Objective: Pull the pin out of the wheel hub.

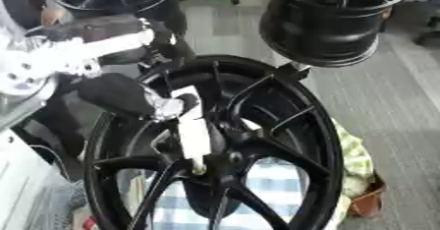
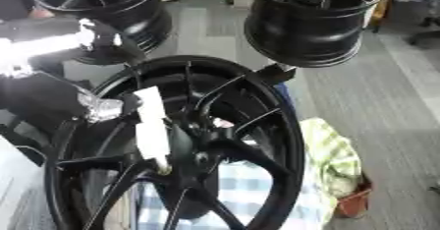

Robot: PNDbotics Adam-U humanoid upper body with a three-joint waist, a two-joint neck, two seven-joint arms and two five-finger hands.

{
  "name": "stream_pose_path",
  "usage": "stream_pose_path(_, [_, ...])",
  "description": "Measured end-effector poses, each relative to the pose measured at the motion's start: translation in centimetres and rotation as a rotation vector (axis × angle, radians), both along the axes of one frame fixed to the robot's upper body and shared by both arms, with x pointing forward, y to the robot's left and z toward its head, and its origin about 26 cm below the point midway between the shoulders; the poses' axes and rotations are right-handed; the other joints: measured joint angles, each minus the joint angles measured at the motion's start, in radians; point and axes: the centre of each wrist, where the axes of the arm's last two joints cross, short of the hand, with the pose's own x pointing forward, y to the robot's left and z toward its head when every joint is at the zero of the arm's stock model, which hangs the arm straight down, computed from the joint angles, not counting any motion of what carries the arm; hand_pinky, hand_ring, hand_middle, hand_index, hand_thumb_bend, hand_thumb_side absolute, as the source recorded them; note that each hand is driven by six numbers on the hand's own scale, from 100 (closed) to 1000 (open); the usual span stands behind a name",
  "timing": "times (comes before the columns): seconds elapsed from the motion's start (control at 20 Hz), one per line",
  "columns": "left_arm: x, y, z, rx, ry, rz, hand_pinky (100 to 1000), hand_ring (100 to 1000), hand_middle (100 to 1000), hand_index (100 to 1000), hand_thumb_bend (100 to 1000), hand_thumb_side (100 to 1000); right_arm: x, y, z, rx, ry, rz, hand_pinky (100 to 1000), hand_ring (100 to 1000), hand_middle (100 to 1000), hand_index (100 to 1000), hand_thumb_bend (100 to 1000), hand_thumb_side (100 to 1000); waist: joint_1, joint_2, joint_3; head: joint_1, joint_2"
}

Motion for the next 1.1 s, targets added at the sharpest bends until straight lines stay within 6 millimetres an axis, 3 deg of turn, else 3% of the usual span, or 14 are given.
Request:
stream_pose_path(0.75, [3.0,0.9,-2.3,0.007,0.031,0.087,774,858,733,863,321,462,0.1,0.1,-0.4,0.021,0.009,0.016,783,653,554,716,416,341,-0.003,0.028,-0.013,0.015,-0.024])
stream_pose_path(1.1, [3.8,1.0,-3.2,-0.003,0.066,0.102,763,846,705,875,316,514,0.1,0.1,-0.5,0.029,0.012,0.019,783,653,554,715,412,343,-0.007,0.031,-0.016,0.017,-0.024])
